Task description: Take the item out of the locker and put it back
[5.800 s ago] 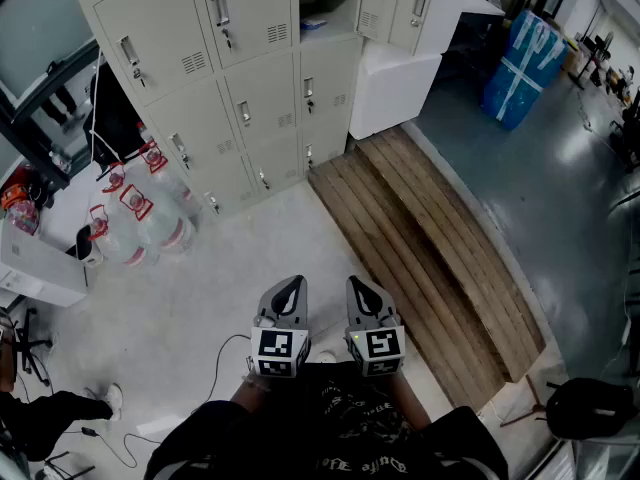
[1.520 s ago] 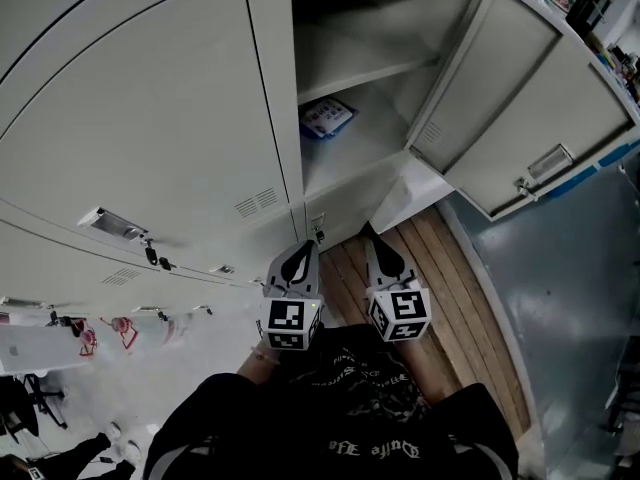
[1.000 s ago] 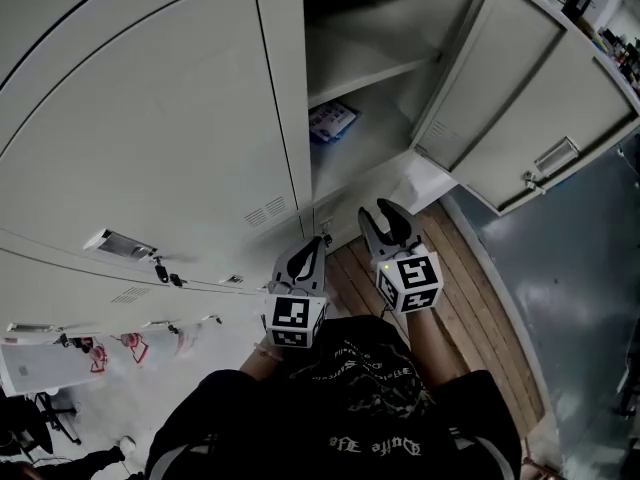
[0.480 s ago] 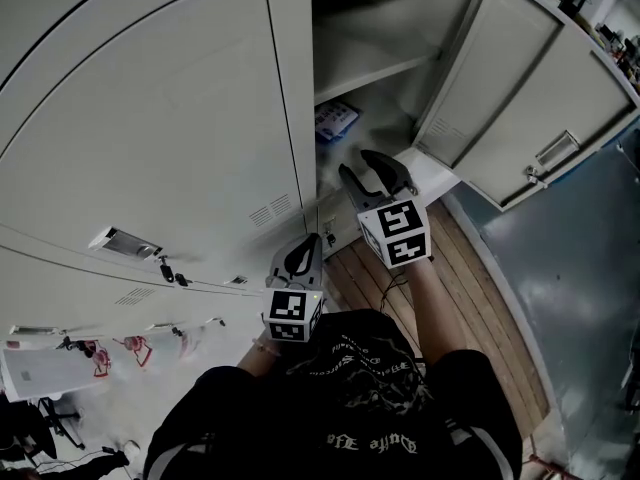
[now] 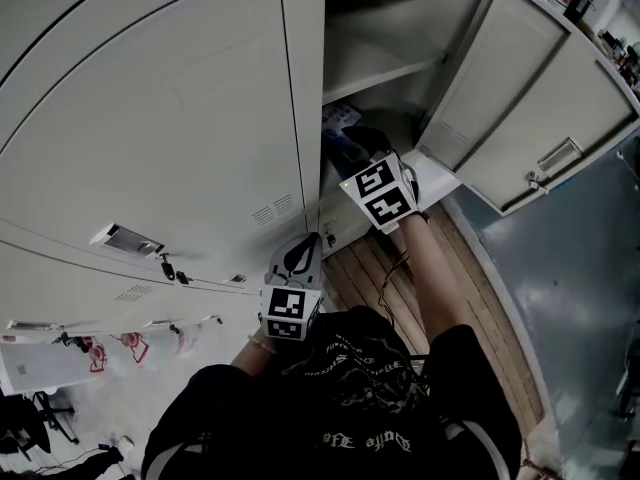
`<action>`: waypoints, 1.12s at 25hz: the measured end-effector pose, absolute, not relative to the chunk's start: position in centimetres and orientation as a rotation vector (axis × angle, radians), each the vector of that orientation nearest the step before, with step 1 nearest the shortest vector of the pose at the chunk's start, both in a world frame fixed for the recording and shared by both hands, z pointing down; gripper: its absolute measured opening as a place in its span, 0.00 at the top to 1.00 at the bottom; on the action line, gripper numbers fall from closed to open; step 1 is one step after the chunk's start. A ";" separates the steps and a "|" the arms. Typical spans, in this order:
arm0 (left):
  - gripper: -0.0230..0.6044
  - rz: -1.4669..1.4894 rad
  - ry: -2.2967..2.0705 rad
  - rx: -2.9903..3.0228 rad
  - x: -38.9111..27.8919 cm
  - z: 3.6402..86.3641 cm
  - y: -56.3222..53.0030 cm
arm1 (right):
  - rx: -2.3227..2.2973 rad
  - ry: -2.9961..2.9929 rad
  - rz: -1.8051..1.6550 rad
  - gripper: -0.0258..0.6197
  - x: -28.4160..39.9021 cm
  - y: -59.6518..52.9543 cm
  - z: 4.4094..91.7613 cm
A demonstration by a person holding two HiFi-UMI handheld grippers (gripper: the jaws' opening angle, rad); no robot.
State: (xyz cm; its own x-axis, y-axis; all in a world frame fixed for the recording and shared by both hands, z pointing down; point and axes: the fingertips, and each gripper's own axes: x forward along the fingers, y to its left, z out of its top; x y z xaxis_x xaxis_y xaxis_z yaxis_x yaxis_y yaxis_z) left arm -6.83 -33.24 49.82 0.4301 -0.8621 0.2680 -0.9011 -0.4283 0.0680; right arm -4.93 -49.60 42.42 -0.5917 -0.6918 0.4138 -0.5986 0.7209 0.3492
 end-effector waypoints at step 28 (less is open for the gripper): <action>0.95 0.309 -1.557 2.467 -8.1 50.6 -32.4 | 0.913 -2.234 -0.291 0.90 -6.1 -53.1 45.4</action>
State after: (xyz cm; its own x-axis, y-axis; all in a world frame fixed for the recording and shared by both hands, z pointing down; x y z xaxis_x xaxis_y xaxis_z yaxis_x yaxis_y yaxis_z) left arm -8.09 -32.44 50.58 0.4206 -0.8613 0.2852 -0.9049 -0.4209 0.0632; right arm -6.11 -53.10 45.45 -0.5100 -0.6848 0.5205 -0.5286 0.7269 0.4385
